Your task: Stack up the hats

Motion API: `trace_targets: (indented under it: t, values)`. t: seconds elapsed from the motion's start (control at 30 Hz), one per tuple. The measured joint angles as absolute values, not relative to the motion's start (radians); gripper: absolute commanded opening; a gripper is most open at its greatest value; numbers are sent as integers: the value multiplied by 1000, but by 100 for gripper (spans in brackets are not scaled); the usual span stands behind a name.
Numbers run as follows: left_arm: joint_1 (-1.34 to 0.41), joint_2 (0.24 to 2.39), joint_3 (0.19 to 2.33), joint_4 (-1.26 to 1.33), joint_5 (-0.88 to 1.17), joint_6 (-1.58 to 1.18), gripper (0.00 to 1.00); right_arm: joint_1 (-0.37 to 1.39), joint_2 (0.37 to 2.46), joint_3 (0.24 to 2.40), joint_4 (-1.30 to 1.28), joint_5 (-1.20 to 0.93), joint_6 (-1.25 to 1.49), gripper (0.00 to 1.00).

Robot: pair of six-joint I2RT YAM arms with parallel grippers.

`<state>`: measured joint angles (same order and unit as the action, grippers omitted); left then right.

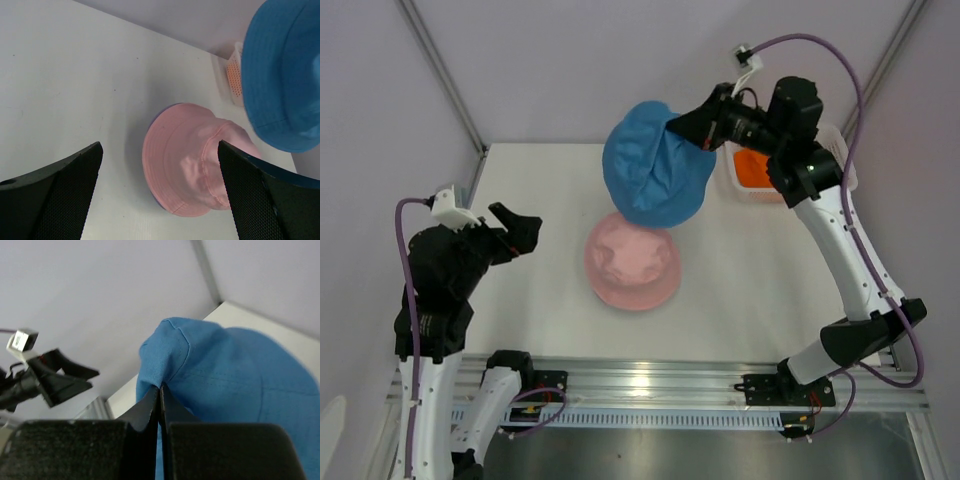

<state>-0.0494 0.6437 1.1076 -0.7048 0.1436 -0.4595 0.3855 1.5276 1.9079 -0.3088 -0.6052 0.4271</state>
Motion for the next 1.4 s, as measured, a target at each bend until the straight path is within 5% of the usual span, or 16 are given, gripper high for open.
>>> trace_targets:
  t: [0.27, 1.4]
  values:
    - [-49, 600, 1108, -763, 76, -442, 100, 575, 1505, 1721, -334, -623, 407, 0]
    - [-49, 592, 1033, -736, 131, -479, 99, 629, 1347, 1576, -262, -690, 568, 0]
